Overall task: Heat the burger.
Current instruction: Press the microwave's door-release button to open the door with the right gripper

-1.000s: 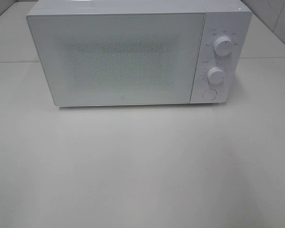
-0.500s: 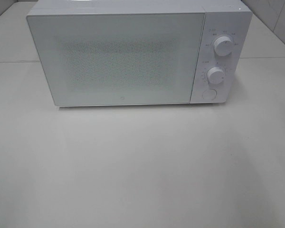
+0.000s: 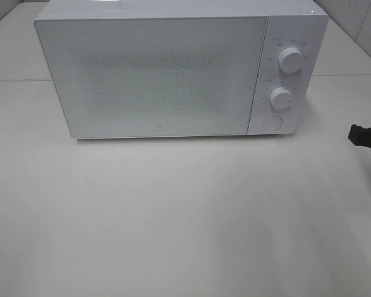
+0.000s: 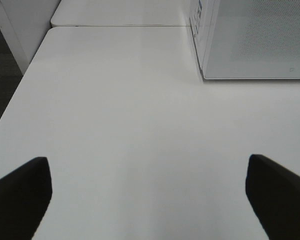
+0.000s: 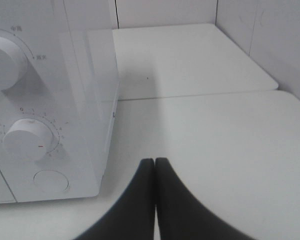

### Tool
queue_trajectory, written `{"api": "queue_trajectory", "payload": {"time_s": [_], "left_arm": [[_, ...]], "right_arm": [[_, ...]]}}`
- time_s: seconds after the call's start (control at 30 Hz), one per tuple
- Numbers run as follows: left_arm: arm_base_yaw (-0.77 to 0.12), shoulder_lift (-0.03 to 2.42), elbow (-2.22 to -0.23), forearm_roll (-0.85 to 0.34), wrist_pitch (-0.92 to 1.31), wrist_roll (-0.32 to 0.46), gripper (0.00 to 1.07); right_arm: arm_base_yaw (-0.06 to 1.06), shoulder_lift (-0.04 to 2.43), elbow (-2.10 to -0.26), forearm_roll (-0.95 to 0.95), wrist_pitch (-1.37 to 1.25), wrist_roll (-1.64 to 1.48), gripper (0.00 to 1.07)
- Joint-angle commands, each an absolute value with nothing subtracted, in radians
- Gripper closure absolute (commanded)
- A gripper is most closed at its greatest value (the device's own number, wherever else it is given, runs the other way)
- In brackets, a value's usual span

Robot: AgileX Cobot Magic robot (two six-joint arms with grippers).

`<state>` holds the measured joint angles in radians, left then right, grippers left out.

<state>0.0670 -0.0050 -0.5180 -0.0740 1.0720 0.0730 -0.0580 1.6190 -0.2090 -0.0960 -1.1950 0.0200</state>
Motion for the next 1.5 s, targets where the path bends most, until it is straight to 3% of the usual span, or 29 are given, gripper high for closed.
{"api": "queue_trajectory", "payload": {"time_s": [0.03, 0.3, 0.57, 0.7, 0.87, 1.1, 1.5], "left_arm": [[0.069, -0.011, -0.516, -0.072, 1.07, 0.068, 0.06], [0.069, -0.011, -0.516, -0.072, 1.07, 0.068, 0.06], [0.069, -0.011, -0.516, -0.072, 1.07, 0.068, 0.06], [0.069, -0.011, -0.516, -0.072, 1.07, 0.068, 0.06], [0.069, -0.011, -0.516, -0.072, 1.07, 0.068, 0.06], [0.069, -0.011, -0.516, -0.072, 1.07, 0.068, 0.06], [0.069, -0.011, -0.516, -0.072, 1.07, 0.068, 0.06]], "right_arm": [[-0.064, 1.643, -0.213, -0.109, -1.296, 0.085, 1.07], [-0.033, 1.665, -0.213, -0.109, -1.296, 0.274, 1.07], [0.116, 1.707, -0.212, 0.029, -1.296, 0.478, 1.07], [0.229, 1.756, -0.213, 0.181, -1.296, 0.735, 1.07], [0.285, 1.809, -0.213, 0.212, -1.296, 0.945, 1.07], [0.288, 1.883, -0.284, 0.186, -1.281, 1.194, 1.07], [0.288, 1.919, -0.407, 0.163, -1.109, 1.298, 1.07]]}}
